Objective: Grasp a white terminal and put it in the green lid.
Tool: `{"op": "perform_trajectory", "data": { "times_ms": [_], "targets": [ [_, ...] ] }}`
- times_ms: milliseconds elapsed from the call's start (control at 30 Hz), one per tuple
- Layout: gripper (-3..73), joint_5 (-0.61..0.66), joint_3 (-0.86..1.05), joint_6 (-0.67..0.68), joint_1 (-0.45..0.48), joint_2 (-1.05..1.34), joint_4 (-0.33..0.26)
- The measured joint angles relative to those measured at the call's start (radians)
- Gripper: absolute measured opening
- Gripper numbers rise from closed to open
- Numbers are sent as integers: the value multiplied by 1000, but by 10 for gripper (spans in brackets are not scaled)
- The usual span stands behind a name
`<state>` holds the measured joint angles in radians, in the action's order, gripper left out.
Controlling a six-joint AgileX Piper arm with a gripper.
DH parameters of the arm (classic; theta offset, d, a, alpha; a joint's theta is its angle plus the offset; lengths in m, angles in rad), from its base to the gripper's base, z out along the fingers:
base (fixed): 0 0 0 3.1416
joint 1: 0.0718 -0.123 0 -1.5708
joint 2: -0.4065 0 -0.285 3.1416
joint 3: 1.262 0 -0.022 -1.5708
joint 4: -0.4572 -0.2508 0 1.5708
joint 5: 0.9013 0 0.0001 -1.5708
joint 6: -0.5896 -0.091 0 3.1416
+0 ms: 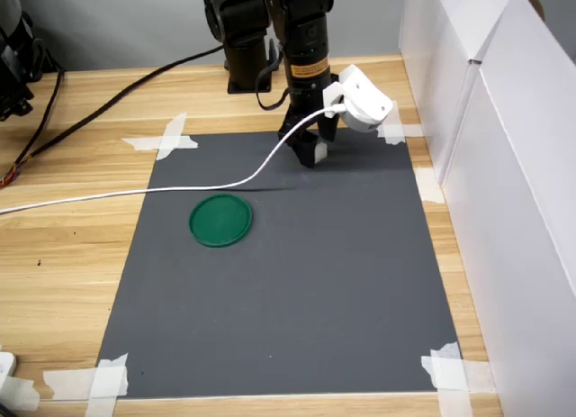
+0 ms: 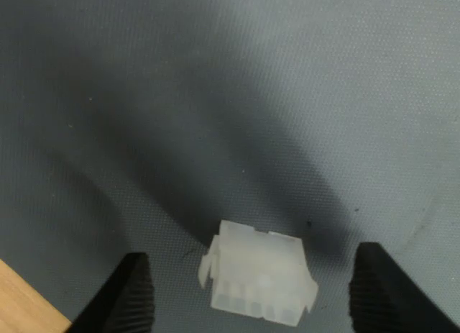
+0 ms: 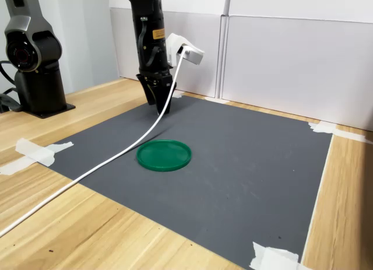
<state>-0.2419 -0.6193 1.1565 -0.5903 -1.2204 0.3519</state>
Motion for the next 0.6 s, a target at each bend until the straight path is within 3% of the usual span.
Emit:
{"op": "perform_trajectory", "data": {
  "times_ms": [100,333,600],
  "targets": [
    [571,0,0,0,0,0,0],
    [297,1,0,-16,0,0,-4],
    [296,31,-12,-13,0,0,-3]
  ]
}}
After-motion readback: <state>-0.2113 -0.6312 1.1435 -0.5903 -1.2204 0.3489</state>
